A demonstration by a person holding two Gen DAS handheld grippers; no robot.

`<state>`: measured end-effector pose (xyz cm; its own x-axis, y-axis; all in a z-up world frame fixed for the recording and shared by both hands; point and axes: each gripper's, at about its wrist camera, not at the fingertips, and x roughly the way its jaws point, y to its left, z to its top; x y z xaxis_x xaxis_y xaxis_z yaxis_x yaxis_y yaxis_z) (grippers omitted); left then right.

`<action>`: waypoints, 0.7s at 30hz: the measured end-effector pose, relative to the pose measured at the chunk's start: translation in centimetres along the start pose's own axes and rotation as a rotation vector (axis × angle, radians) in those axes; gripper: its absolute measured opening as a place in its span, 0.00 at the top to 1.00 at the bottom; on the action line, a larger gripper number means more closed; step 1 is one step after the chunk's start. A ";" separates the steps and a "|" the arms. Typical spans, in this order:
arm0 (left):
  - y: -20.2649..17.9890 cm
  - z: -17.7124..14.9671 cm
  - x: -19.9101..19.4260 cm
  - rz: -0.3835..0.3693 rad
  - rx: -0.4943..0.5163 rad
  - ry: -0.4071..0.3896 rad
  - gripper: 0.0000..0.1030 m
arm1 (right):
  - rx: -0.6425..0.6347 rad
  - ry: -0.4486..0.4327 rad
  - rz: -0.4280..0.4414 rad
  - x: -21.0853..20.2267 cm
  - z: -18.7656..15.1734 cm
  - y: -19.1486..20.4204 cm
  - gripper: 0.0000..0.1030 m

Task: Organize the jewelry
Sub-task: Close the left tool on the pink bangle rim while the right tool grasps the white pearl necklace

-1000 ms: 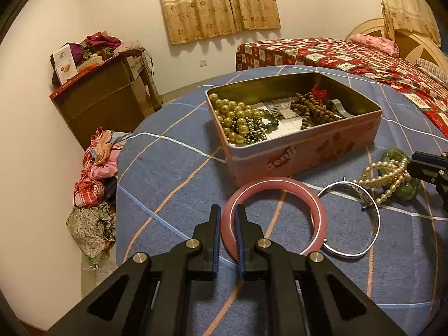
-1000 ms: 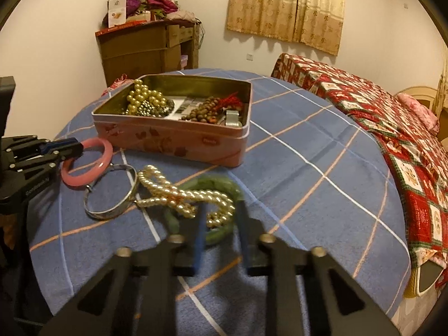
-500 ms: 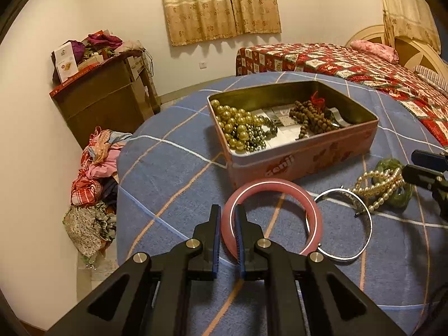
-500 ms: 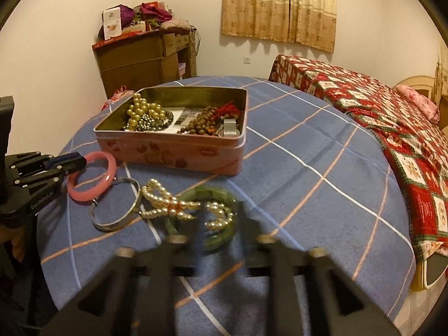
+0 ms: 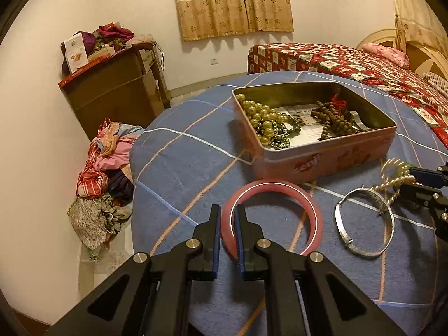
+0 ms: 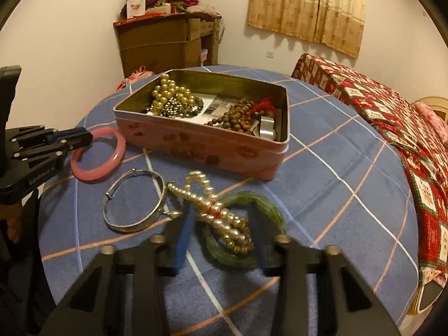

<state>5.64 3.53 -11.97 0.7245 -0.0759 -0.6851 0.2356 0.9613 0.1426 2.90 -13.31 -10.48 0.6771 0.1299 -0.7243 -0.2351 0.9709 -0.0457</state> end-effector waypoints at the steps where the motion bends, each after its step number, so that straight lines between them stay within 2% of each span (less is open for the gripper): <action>1: 0.0 0.0 0.0 -0.004 -0.004 0.001 0.91 | -0.003 0.000 -0.005 -0.1 -0.1 0.0 0.75; 8: 0.1 0.3 -0.5 -0.014 -0.010 -0.012 0.91 | 0.017 -0.042 -0.005 -1.1 -0.2 -0.1 0.79; 11: 0.1 0.1 -0.4 -0.020 -0.010 -0.007 0.91 | 0.035 -0.025 0.003 -0.7 0.0 -0.4 0.78; 14: 0.1 0.0 -0.2 -0.023 -0.008 -0.001 0.94 | 0.047 0.005 0.011 -0.2 -0.2 -0.7 0.72; 15: 0.0 0.0 -0.2 -0.022 -0.006 -0.002 0.94 | 0.047 0.002 0.009 -0.3 -0.3 -0.8 0.67; 16: 0.0 0.1 -0.2 -0.024 -0.005 -0.002 0.95 | 0.055 0.000 0.016 -0.4 -0.4 -1.0 0.67; 17: 0.0 0.1 -0.2 -0.025 -0.004 -0.002 0.95 | 0.061 0.000 0.019 -0.5 -0.4 -1.1 0.68; 18: -0.1 0.1 -0.2 -0.024 -0.002 -0.003 0.95 | 0.062 0.001 0.021 -0.5 -0.5 -1.1 0.76; 19: -0.1 0.0 -0.2 -0.025 -0.001 -0.004 0.95 | 0.057 0.003 0.019 -0.5 -0.5 -1.0 0.78; 21: -0.2 0.0 -0.2 -0.027 -0.003 -0.005 0.95 | 0.043 -0.009 0.003 -0.7 -0.6 -0.8 0.79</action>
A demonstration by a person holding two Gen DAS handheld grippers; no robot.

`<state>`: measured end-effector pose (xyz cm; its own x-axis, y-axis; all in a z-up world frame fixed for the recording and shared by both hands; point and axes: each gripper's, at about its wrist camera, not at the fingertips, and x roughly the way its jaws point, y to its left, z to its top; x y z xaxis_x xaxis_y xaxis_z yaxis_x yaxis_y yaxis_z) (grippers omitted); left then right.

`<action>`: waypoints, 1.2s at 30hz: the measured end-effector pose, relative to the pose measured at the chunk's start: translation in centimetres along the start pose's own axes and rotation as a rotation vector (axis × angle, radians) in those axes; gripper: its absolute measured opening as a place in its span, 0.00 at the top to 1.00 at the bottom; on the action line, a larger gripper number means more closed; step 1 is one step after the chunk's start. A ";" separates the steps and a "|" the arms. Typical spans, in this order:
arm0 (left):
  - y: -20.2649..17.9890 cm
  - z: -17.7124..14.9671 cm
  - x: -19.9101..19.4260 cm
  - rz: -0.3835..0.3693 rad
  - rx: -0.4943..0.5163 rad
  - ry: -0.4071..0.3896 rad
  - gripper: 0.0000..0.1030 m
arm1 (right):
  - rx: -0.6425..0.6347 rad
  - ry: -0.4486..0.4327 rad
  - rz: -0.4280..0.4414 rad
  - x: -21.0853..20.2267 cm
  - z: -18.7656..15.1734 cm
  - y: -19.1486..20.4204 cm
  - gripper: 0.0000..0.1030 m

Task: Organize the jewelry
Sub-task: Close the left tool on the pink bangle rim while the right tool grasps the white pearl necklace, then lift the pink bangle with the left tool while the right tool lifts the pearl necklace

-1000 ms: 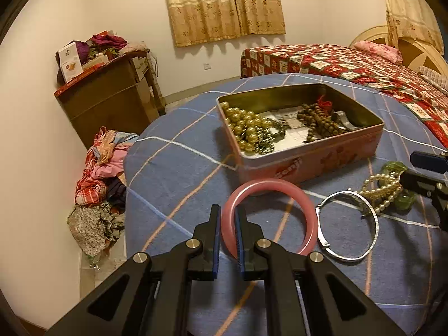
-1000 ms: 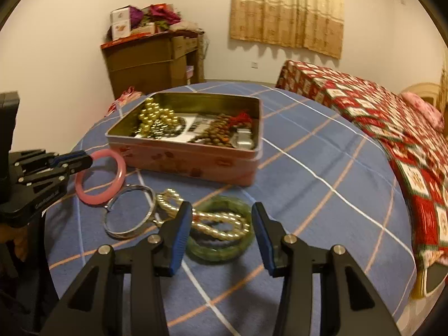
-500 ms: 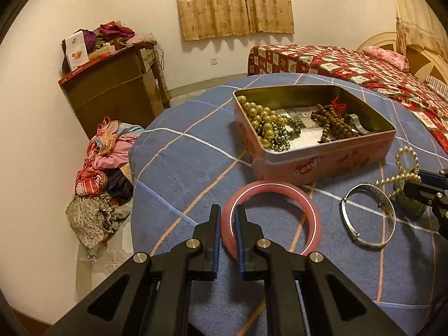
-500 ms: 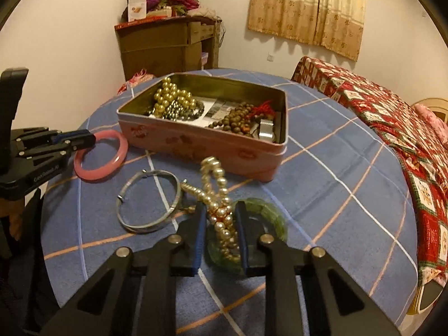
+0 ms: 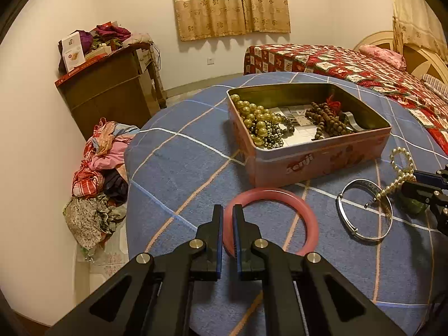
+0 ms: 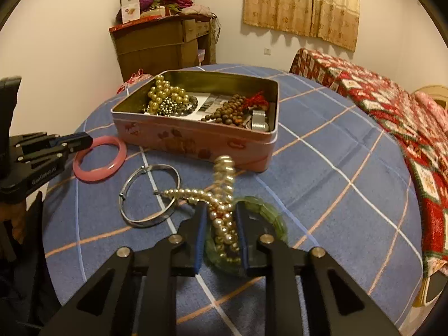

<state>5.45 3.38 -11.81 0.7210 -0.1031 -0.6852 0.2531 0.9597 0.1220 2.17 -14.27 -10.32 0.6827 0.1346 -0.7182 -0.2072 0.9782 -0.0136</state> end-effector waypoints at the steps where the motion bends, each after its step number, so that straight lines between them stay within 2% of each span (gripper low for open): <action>1: 0.0 0.0 -0.1 0.000 -0.001 -0.002 0.95 | 0.002 -0.004 -0.002 -0.1 0.0 0.0 0.79; 4: -0.1 0.1 -0.3 -0.009 0.002 -0.009 0.99 | 0.009 -0.020 0.003 -0.6 -0.1 0.0 0.80; 9: -0.8 0.0 -0.1 -0.014 0.023 -0.006 0.99 | 0.012 -0.002 0.012 -0.3 -0.3 -0.2 0.79; 12: -0.9 0.0 -0.1 -0.014 0.019 -0.009 0.99 | 0.009 -0.006 0.011 -0.4 -0.4 -0.4 0.83; 22: -0.8 0.2 -0.6 -0.042 0.005 -0.018 1.00 | 0.051 -0.118 -0.036 -2.8 0.3 -1.0 0.86; 27: -0.7 0.2 -0.5 -0.049 0.006 -0.015 1.00 | 0.070 -0.173 -0.023 -3.8 0.7 -1.4 0.86; 36: -1.8 0.1 0.2 -0.009 0.049 -0.006 0.99 | 0.069 -0.172 -0.035 -3.5 0.6 -1.4 0.86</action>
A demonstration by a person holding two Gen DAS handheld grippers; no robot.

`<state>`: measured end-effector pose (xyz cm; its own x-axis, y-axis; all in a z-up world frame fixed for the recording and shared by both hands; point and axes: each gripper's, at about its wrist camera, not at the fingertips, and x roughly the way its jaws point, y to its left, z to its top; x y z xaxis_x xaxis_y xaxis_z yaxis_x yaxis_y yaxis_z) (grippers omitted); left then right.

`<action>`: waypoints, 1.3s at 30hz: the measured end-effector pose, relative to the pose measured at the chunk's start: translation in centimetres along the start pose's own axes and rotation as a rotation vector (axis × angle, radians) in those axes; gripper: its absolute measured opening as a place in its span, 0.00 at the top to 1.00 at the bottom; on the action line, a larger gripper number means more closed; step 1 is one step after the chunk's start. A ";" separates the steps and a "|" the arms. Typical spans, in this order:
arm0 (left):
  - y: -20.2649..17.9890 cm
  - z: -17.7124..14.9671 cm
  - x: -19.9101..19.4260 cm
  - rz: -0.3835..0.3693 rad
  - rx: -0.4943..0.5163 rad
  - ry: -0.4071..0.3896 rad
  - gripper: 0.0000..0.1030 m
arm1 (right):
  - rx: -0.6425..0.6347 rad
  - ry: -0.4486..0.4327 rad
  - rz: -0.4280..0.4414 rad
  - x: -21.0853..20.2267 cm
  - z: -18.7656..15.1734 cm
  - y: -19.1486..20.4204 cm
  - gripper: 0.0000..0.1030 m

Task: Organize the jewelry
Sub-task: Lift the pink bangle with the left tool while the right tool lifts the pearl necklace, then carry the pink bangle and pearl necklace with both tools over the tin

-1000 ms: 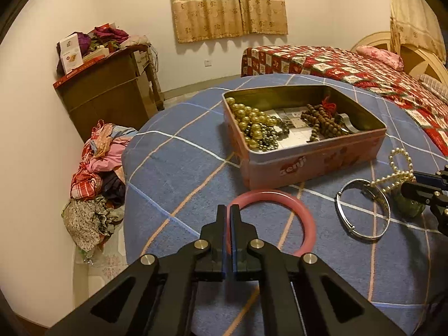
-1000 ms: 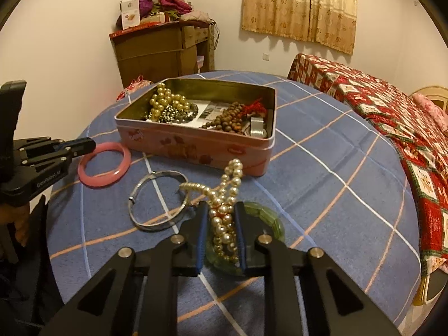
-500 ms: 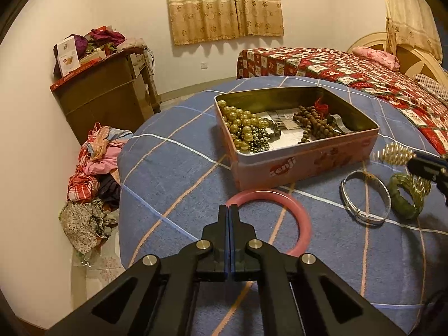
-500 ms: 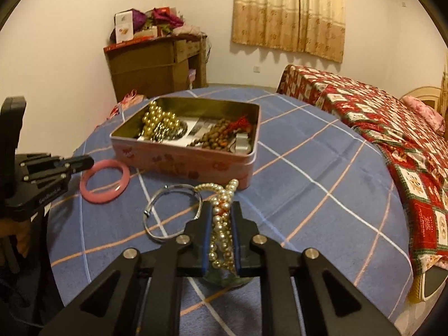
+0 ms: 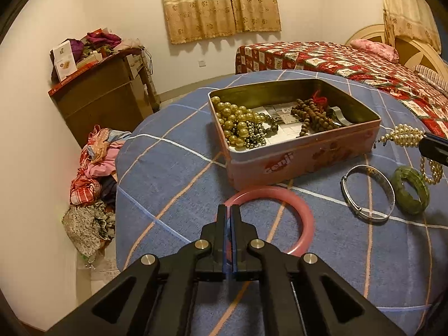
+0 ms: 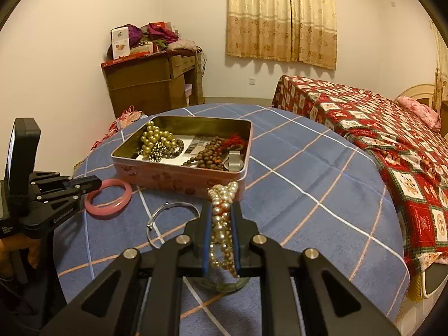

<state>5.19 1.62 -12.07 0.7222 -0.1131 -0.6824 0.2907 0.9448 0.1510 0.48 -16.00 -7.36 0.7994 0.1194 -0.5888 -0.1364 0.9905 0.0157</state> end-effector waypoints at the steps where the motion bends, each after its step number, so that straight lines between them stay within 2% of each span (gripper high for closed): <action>1: -0.1 0.0 0.0 0.000 -0.002 0.000 0.98 | -0.003 -0.001 0.000 0.0 -0.1 0.1 0.86; 5: 0.2 0.3 -0.2 -0.001 -0.024 0.007 0.96 | -0.004 0.002 0.006 0.2 -0.2 0.1 0.86; 6: 0.2 0.3 -0.1 0.004 -0.027 0.010 0.90 | -0.002 0.002 0.007 0.2 -0.3 0.1 0.86; 7: 0.2 0.2 0.0 0.018 -0.030 0.015 0.74 | 0.000 0.002 0.008 0.2 -0.4 0.0 0.86; 8: 0.2 0.1 0.1 0.030 -0.033 0.012 0.61 | 0.001 0.003 0.010 0.3 -0.4 0.0 0.86; 9: 0.3 -0.1 0.0 0.046 -0.035 -0.001 0.39 | 0.002 0.004 0.011 0.4 -0.5 -0.1 0.86; 10: 0.4 -0.2 -0.1 0.054 -0.038 -0.014 0.34 | 0.003 0.005 0.012 0.4 -0.6 -0.1 0.86; 12: 0.5 -0.2 0.0 0.025 -0.047 -0.011 0.35 | 0.005 0.006 0.014 0.4 -0.7 0.0 0.86; 15: 0.7 -0.3 0.8 0.045 -0.051 0.024 0.35 | 0.006 0.006 0.020 0.6 -0.8 0.0 0.85; 18: 0.5 -0.3 1.3 0.044 -0.042 0.038 0.41 | 0.004 0.004 0.023 0.5 -0.7 0.1 0.85; 20: 0.2 -0.2 1.4 0.059 -0.014 0.036 0.52 | 0.005 0.004 0.025 0.6 -0.7 0.1 0.85; 22: 0.0 0.0 1.2 0.062 0.010 0.038 0.79 | 0.004 0.002 0.024 0.5 -0.7 0.1 0.85; 23: 0.1 0.1 1.2 0.035 0.009 0.042 0.89 | 0.003 -0.001 0.022 0.5 -0.7 0.1 0.85; 25: 0.2 0.2 0.9 0.012 -0.005 0.046 0.90 | -0.003 -0.009 0.016 0.4 -0.5 0.2 0.85; 27: 0.0 0.3 0.0 0.049 0.020 0.013 0.90 | -0.009 -0.020 0.006 0.1 -0.4 0.3 0.85; 29: 0.2 0.7 -1.1 0.050 0.012 -0.018 0.91 | -0.031 -0.040 -0.026 -0.3 -0.2 0.6 0.85; 35: 0.1 3.7 -6.6 0.065 0.027 -0.179 0.91 | -0.048 -0.093 -0.052 -1.6 1.0 0.7 0.85; 39: -0.1 6.0 -8.2 0.078 0.042 -0.253 0.91 | -0.066 -0.119 -0.058 -1.7 2.3 1.0 0.85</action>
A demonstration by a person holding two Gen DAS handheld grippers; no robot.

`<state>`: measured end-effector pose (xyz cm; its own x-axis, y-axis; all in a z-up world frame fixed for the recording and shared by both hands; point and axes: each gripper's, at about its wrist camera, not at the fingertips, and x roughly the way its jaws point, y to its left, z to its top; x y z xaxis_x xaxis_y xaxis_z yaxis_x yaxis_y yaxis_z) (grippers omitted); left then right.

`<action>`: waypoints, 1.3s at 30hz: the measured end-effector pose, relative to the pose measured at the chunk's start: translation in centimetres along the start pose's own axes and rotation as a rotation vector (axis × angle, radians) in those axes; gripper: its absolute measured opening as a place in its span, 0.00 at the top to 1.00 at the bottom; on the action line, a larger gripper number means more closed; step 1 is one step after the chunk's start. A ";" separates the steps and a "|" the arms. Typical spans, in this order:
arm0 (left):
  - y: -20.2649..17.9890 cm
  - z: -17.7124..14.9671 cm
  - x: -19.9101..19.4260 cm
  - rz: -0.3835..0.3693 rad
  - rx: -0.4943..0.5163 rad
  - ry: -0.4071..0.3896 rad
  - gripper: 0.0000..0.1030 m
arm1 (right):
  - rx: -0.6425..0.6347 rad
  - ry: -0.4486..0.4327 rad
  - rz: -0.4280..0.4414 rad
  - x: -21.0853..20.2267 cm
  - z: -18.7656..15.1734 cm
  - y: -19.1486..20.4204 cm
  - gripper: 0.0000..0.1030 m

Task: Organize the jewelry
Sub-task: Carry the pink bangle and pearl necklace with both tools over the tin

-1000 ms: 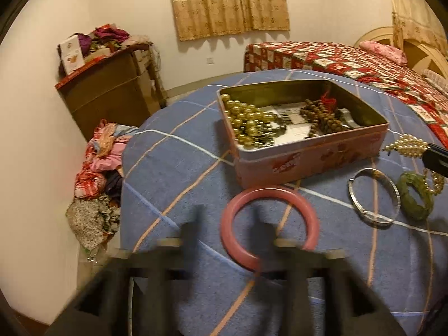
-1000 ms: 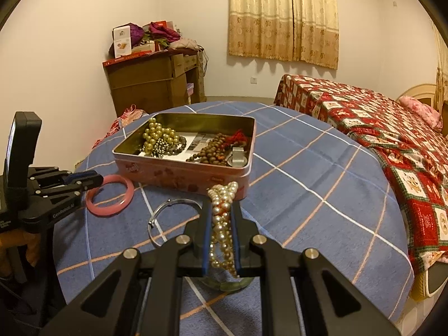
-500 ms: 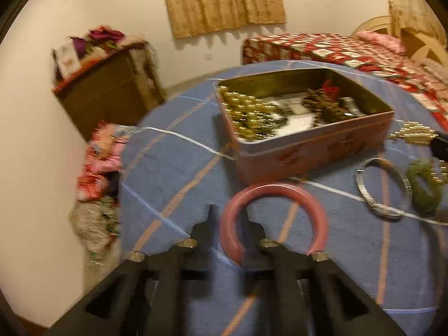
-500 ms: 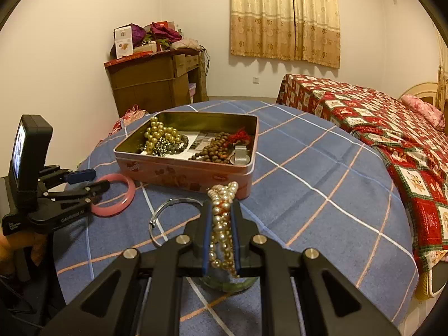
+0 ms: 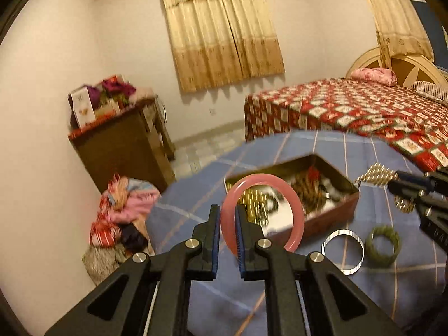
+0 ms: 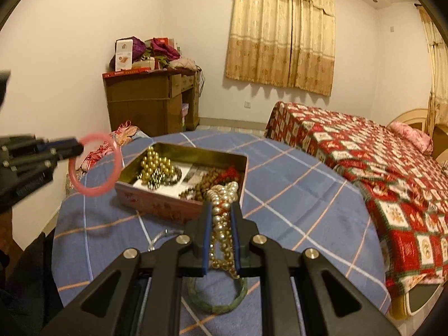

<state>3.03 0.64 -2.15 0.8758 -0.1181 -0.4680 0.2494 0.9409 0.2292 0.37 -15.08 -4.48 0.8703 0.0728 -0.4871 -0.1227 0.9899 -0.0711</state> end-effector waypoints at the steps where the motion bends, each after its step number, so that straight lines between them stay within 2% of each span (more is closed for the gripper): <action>1: 0.1 0.7 0.5 0.005 0.001 -0.009 0.91 | -0.003 -0.003 -0.001 0.1 0.3 0.0 0.85; 8: 0.2 3.0 4.4 0.012 -0.008 -0.001 0.91 | -0.013 -0.017 -0.017 2.1 2.3 -0.3 0.85; 17: -0.3 4.3 7.9 0.004 -0.022 0.029 0.91 | -0.016 -0.003 -0.037 5.8 4.5 -1.1 0.85; 39: -1.3 4.3 12.6 0.016 -0.016 0.086 0.91 | -0.046 0.104 -0.055 11.1 5.5 -0.4 0.85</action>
<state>15.51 -3.45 -4.63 0.8409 -0.0757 -0.5358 0.2282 0.9474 0.2243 12.74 -13.95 -5.09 0.8224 0.0032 -0.5689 -0.0998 0.9853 -0.1387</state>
